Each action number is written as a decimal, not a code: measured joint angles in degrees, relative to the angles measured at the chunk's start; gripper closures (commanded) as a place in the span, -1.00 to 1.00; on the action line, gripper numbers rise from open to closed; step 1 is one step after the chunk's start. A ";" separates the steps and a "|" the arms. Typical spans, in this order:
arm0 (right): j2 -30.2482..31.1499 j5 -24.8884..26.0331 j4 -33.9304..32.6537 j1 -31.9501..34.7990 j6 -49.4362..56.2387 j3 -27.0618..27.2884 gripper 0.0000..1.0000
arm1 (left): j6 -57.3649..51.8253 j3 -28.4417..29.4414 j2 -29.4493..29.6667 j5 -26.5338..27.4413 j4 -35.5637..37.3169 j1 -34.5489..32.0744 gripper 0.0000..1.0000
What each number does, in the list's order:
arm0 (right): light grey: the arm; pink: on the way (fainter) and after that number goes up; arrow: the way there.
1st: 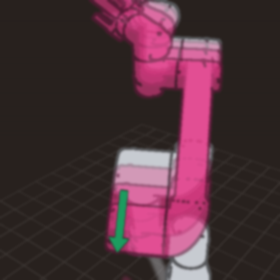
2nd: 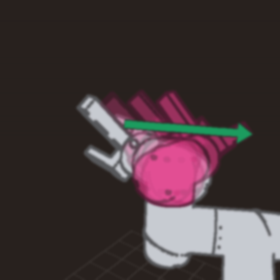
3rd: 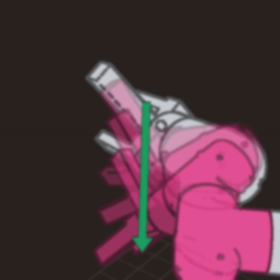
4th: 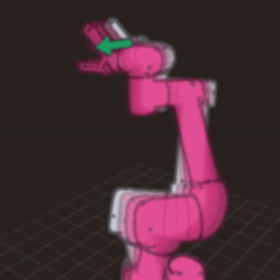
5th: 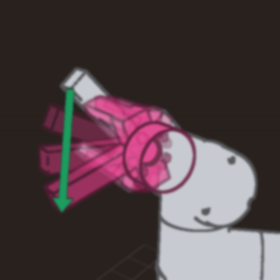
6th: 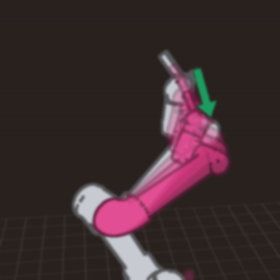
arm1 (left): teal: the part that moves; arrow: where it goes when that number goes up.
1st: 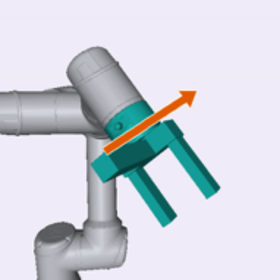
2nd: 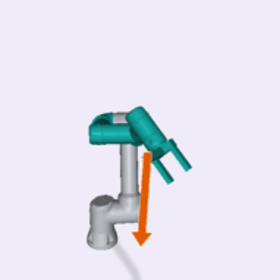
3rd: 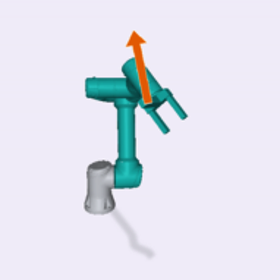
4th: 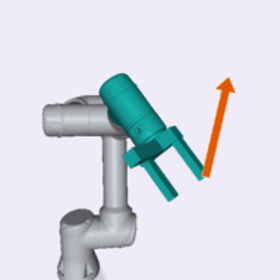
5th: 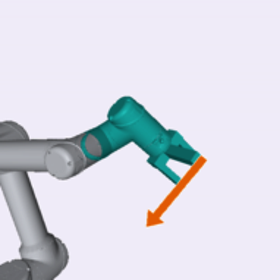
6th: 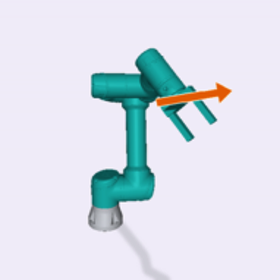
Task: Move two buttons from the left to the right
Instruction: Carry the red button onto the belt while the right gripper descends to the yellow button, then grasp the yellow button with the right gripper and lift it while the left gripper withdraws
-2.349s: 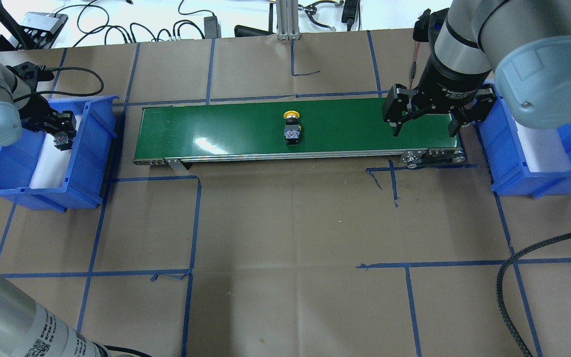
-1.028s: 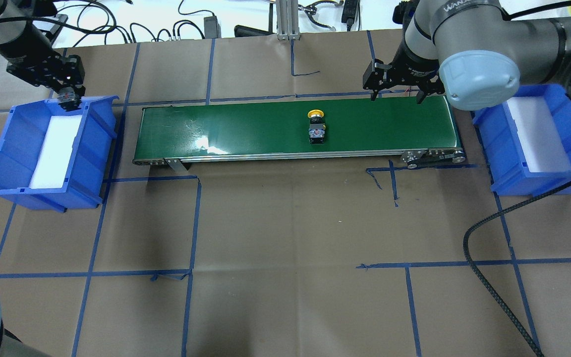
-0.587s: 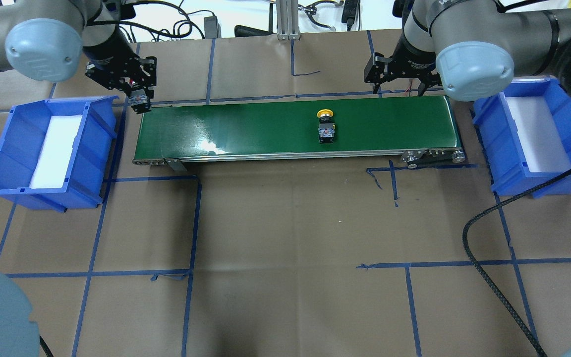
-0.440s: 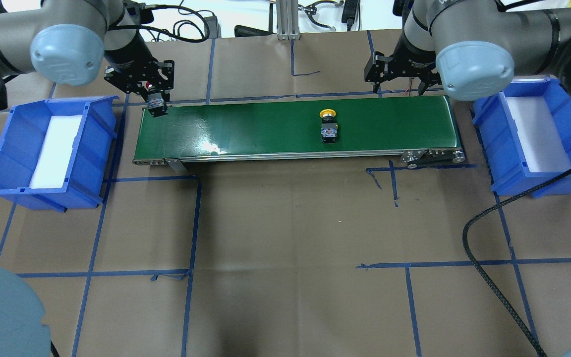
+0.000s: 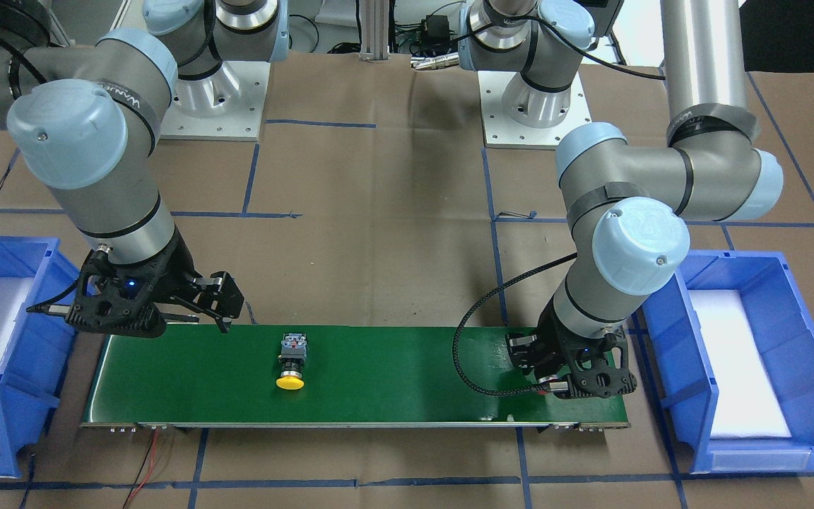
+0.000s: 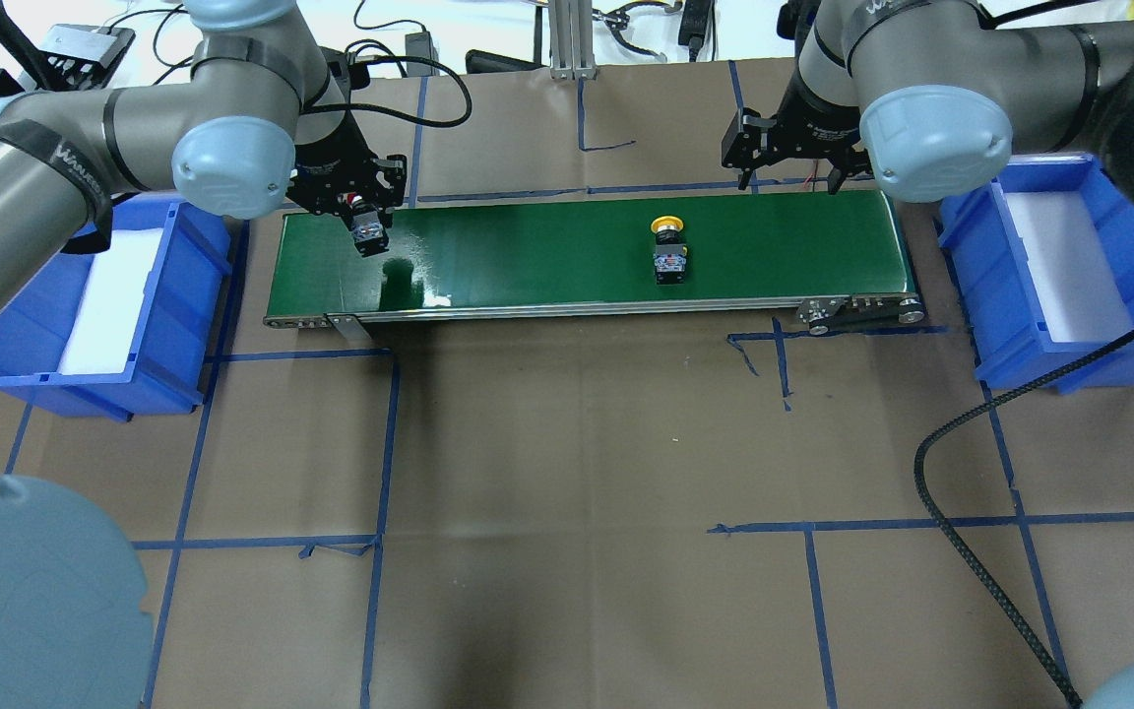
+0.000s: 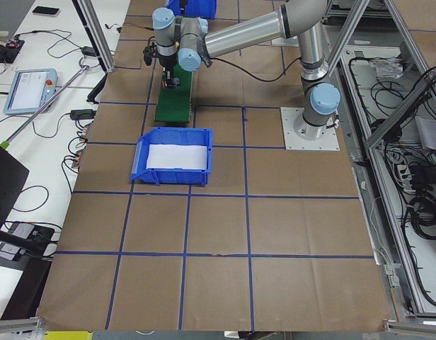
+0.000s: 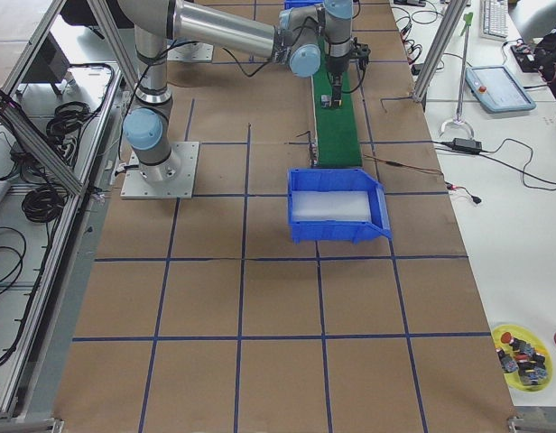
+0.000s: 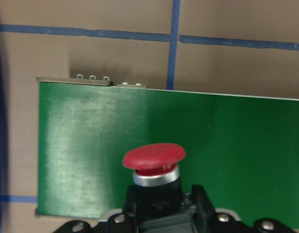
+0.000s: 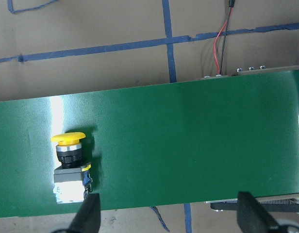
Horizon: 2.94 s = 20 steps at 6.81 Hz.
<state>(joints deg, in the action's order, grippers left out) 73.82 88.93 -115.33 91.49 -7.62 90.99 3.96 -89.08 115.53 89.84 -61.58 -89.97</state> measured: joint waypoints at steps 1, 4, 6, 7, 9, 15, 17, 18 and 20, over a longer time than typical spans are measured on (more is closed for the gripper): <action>-0.09 -0.04 -0.06 0.03 -0.15 0.01 -1.00 | -0.39 -1.87 0.39 0.04 2.32 -0.05 0.78; -0.98 -0.29 -0.27 0.09 -0.27 -0.20 -1.00 | -6.06 -3.33 0.58 0.22 3.38 0.39 0.78; -1.68 -0.44 -0.33 0.08 -0.31 -1.25 -1.00 | -7.63 -3.37 1.22 0.24 3.79 0.46 -0.89; -1.81 -0.69 -0.28 0.01 -0.35 -1.42 -1.00 | -7.75 -3.30 1.39 0.24 4.05 0.44 -1.00; -2.39 -0.60 0.16 -0.71 -0.31 -1.01 -1.00 | -7.40 -2.37 1.27 0.43 4.12 0.42 -1.00; -9.79 -0.87 -1.85 -2.12 0.16 -1.80 -0.97 | -7.32 8.29 -9.85 0.46 -19.79 -0.25 -1.00; -11.61 -0.88 -2.51 -2.11 0.31 -1.77 0.32 | -7.64 6.56 -15.74 0.43 -24.85 -0.34 -1.00; -12.27 -0.84 -2.37 -2.11 0.76 -1.82 0.88 | -7.89 5.53 -17.45 0.49 -25.60 -0.32 -1.00; -12.31 -0.34 -2.17 -2.46 4.91 -1.82 0.95 | -7.87 2.79 -19.98 0.55 -25.68 -0.29 -1.00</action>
<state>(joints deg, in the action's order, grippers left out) 61.51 88.59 -117.50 89.04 -2.71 89.16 -3.91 -86.28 95.55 90.40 -87.27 -90.27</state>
